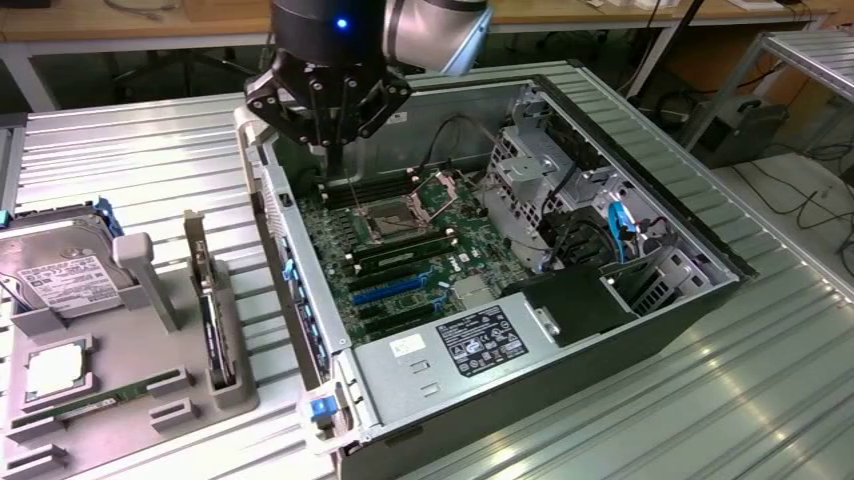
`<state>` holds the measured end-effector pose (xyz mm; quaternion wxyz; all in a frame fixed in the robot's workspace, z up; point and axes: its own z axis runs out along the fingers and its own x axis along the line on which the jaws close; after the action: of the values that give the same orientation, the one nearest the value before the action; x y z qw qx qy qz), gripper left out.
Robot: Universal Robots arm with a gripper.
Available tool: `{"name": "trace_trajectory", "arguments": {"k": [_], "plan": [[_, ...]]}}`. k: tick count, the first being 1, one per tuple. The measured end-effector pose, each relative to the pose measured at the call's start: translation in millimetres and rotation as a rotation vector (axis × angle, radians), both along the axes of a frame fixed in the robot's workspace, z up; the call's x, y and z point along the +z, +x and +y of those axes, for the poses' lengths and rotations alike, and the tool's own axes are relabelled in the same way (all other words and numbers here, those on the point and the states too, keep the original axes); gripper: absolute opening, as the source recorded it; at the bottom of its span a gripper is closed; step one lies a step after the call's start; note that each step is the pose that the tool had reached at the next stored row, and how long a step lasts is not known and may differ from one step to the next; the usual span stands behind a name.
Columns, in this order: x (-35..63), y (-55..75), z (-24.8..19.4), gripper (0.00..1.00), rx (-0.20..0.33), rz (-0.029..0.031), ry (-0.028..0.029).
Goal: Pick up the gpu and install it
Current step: 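Reach for the gpu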
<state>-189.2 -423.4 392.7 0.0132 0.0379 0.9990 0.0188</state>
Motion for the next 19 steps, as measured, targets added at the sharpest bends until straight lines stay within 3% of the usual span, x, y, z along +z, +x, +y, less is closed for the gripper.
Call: {"name": "trace_trajectory", "arguments": {"k": [9, 19], "plan": [[-3.8, -43.6, -5.5, 0.11, 0.0, 0.0, -0.0014], [-12.5, -82.9, -14.3, 0.11, 0.0, -0.0001, -0.0015]]}}
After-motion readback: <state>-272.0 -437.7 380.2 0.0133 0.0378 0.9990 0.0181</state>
